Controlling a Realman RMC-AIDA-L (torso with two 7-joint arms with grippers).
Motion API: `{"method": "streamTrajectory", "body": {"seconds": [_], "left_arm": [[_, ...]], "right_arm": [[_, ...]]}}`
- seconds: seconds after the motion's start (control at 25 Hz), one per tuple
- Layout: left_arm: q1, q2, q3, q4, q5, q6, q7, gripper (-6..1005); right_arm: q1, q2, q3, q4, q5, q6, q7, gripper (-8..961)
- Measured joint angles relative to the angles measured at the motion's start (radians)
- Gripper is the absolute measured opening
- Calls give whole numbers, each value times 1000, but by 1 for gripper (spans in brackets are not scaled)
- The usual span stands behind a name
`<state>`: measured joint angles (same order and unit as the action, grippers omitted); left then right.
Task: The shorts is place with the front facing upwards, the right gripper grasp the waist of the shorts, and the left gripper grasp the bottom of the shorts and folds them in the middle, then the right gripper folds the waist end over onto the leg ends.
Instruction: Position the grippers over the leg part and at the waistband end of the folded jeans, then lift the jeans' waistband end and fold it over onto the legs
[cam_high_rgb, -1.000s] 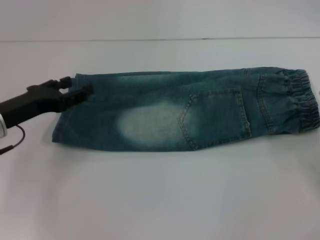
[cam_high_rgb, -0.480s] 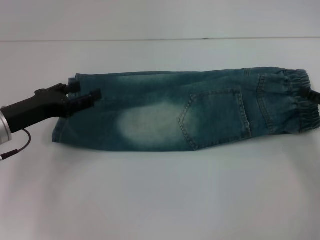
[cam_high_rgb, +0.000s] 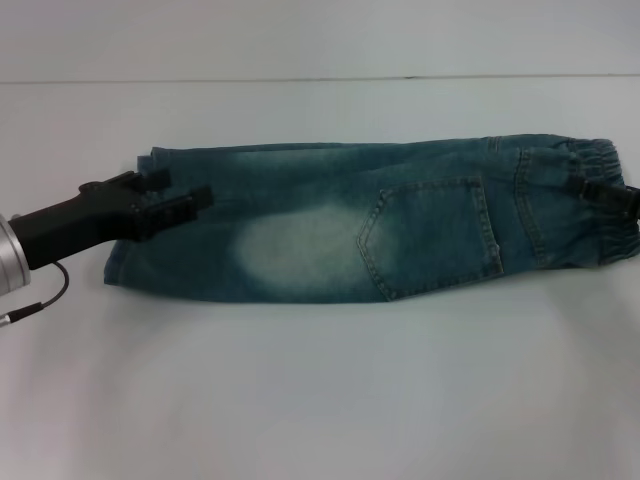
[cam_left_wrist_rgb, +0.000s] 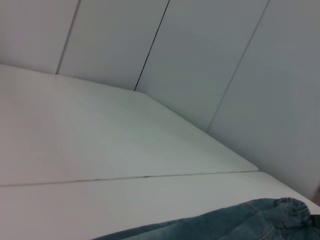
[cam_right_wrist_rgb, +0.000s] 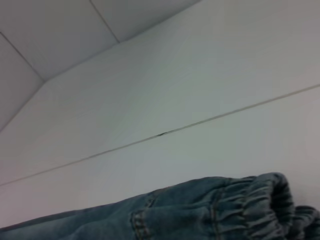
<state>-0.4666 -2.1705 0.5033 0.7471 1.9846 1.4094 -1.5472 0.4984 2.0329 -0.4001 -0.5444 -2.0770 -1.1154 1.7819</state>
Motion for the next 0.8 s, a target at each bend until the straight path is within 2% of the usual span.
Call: {"method": "streamTrajectory", "body": {"seconds": [0.24, 0.44, 0.56, 0.64, 0.72, 0.8], "left_arm": [[-1, 0, 3, 0, -1, 33, 6, 812], [-9, -2, 17, -35, -40, 35, 46, 812], [-17, -2, 23, -65, -66, 35, 77, 811], [-25, -1, 24, -95, -85, 35, 103, 805], [-34, -1, 24, -139, -120, 33, 153, 800], [-45, -2, 24, -197, -167, 28, 221, 794]], "right_arm": [[10, -13, -86, 10, -1, -16, 5, 861], [12, -6, -115, 3, -1, -10, -16, 842], [12, -5, -115, 3, -2, -14, -34, 610], [12, -6, -115, 3, 0, -29, -38, 485], [8, -16, -105, -1, 7, -81, -34, 359], [4, -19, -98, -7, 8, -102, -30, 273]]}}
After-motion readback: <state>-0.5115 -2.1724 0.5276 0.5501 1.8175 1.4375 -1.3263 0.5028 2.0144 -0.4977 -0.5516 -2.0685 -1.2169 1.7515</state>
